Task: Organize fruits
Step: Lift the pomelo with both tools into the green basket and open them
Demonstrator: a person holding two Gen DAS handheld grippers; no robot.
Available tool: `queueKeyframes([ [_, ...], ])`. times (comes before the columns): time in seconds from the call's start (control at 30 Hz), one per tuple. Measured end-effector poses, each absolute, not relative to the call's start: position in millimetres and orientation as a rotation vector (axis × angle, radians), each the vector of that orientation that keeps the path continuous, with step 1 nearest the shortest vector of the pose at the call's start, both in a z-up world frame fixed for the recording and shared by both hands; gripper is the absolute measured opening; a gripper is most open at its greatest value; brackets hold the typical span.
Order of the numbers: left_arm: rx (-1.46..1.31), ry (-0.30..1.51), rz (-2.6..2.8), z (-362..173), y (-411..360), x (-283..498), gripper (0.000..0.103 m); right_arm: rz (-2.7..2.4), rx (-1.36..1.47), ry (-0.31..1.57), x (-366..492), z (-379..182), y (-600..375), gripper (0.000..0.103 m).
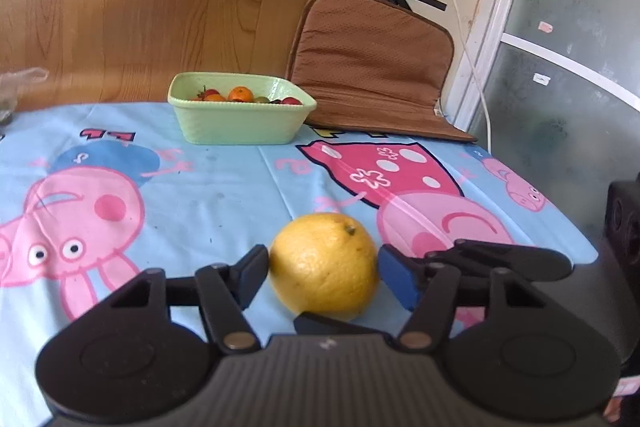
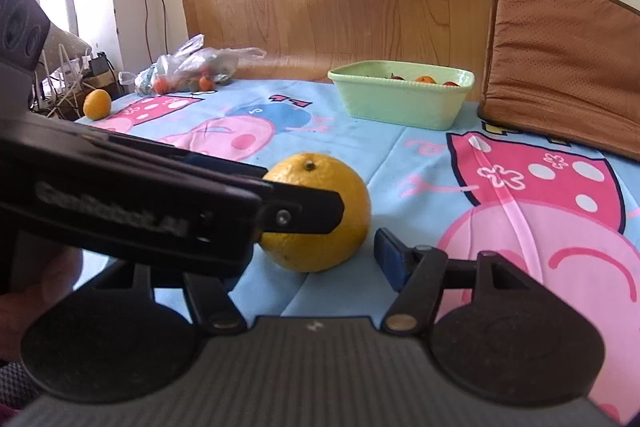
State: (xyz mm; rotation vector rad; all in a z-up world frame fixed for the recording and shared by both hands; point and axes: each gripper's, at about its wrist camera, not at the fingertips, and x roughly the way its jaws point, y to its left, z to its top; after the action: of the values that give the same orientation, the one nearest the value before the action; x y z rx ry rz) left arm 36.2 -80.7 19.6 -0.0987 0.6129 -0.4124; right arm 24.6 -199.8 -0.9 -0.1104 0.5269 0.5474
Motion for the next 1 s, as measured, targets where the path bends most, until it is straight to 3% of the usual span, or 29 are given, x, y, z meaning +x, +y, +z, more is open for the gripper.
queueKeyframes([
  [0.27,-0.121,0.547,-0.398,54,-74,59,0.06,0.541,-0.133,0.424,40,23,-193,0.064],
  [0.57,-0.083,0.471,-0.363,91,-73,166,0.06,0.524,-0.139,0.336,139,56,-186,0.064],
  [0.8,-0.077,0.534,-0.343,77,-78,266,0.056,0.488,-0.073,0.4,233,47,-189,0.064],
  [1.0,-0.03,0.541,-0.313,57,-87,299,0.057,0.476,-0.051,0.407,269,32,-187,0.062],
])
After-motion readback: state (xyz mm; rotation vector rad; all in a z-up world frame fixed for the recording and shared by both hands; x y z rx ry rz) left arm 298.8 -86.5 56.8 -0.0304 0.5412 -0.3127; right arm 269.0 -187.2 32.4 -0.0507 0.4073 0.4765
